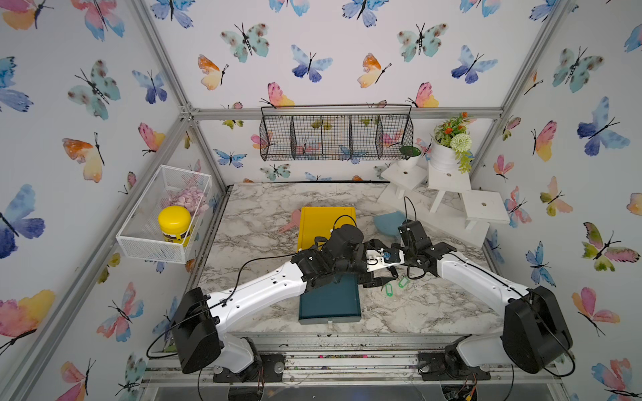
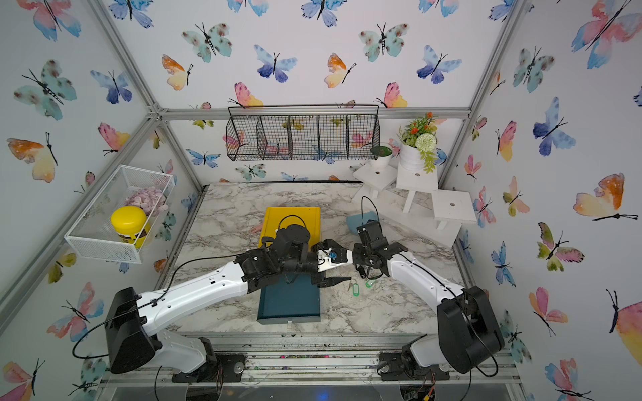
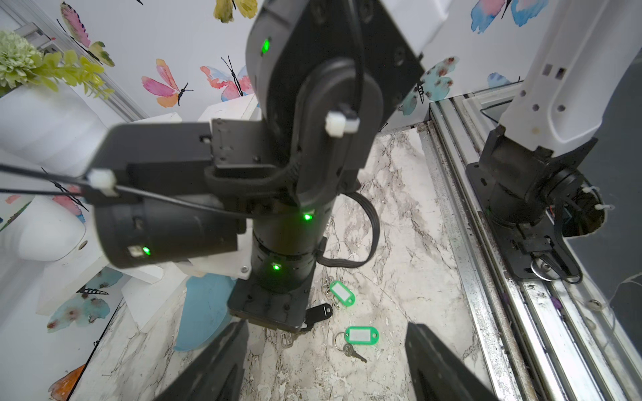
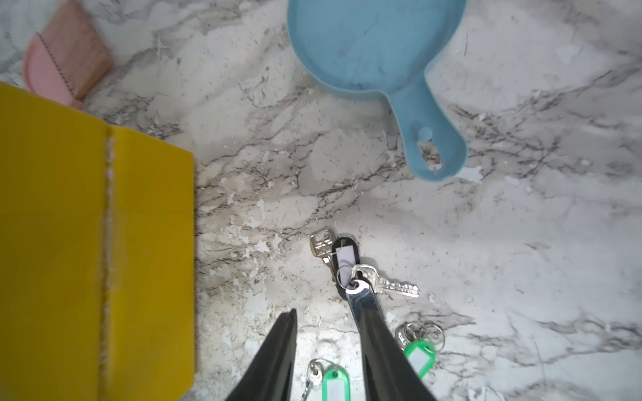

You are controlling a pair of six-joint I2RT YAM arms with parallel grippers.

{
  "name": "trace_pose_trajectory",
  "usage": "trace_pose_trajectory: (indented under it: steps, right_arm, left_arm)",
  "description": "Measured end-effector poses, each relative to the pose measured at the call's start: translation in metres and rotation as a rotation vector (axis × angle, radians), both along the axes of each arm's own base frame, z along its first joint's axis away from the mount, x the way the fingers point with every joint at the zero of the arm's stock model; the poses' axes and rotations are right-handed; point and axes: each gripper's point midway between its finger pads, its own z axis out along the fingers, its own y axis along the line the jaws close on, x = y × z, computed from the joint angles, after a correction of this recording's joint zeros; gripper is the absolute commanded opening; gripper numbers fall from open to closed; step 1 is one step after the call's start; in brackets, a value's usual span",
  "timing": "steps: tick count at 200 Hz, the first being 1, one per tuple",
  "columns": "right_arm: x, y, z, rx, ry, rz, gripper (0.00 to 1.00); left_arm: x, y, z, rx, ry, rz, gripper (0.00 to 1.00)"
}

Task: Take the keys out of the drawer
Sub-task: Place the key at the center of the board, then close the drawer in the storage box.

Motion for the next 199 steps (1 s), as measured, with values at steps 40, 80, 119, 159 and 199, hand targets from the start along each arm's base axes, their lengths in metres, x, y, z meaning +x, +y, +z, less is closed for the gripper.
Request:
trace_pose_trajectory:
  steps: [40, 80, 119, 159, 199]
  right_arm:
    - [0.025, 0.019, 0.093, 0.106, -0.188, 0.04, 0.38]
    - [0.051, 0.05, 0.192, 0.213, -0.34, 0.134, 0.33]
    - [0.059, 0.075, 0.239, 0.276, -0.384, 0.242, 0.25]
    - [0.051, 0.109, 0.219, 0.293, -0.28, 0.364, 0.18]
    - [0.026, 0.176, 0.184, 0.243, -0.168, 0.571, 0.16]
  left_arm:
    - [-0.019, 0.031, 0.006, -0.008, -0.024, -0.004, 0.7]
    - [-0.045, 0.078, 0.029, -0.052, -0.095, -0.001, 0.55]
    - [-0.063, 0.106, 0.043, -0.061, -0.09, -0.001, 0.3]
    - [-0.085, 0.127, 0.033, -0.017, 0.012, -0.012, 0.1]
    - [-0.112, 0.145, -0.002, 0.088, 0.098, -0.051, 0.06]
